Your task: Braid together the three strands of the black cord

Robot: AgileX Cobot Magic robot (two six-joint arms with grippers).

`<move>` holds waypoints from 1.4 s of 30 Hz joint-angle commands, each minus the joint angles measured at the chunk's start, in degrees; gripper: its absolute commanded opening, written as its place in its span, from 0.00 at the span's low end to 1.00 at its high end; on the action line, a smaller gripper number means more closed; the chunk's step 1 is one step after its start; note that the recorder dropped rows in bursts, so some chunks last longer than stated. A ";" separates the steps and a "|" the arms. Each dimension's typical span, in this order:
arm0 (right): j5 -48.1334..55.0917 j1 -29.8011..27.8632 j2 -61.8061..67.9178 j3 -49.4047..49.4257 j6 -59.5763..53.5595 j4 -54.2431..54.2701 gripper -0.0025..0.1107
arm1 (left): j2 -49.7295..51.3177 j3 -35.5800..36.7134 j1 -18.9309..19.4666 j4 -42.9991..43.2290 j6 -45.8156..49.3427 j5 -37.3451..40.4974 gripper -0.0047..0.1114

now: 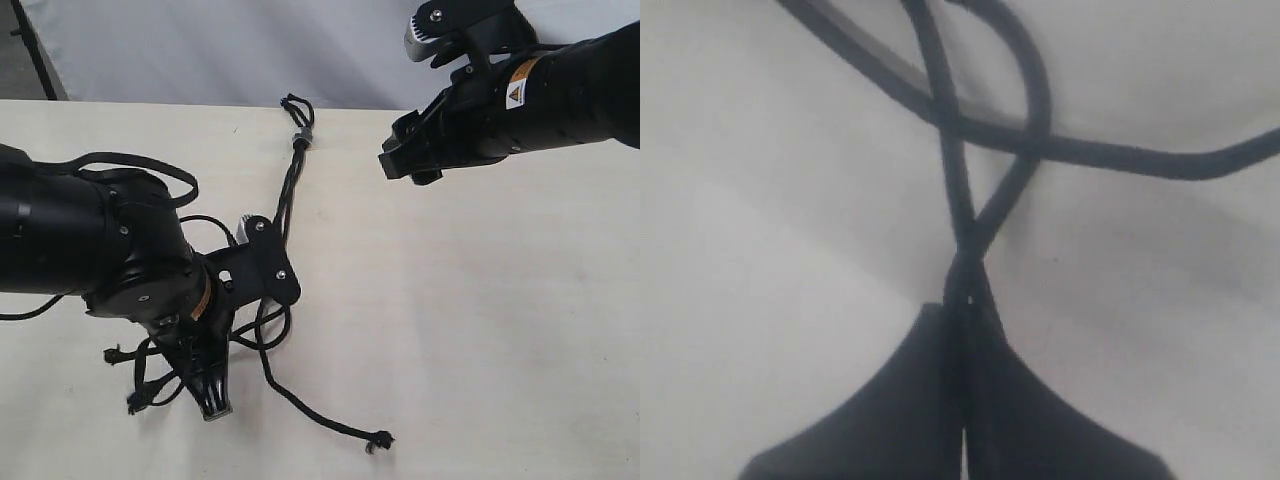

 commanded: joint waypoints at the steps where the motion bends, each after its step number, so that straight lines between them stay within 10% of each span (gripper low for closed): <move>1: 0.27 -0.28 -0.40 0.29 -0.01 -0.25 0.65 | 3.57 -0.16 -0.11 6.56 0.00 -5.77 0.04; 14: 0.43 -0.28 -0.40 0.29 -0.01 -0.25 0.65 | 9.71 -0.16 -0.11 6.76 -3.12 -10.15 0.04; 25: -0.12 -0.28 -0.40 0.29 -0.34 -0.53 0.65 | 9.60 -0.27 -9.74 -22.72 10.12 1.33 0.04; 37: 0.11 -0.28 -0.40 0.29 -0.33 -0.53 0.65 | 8.67 -0.27 -2.63 -21.70 10.00 -1.89 0.05; 42: -0.11 -0.28 -0.40 0.29 -0.33 -0.53 0.65 | 8.56 -0.66 -2.63 -22.92 9.23 -1.47 0.24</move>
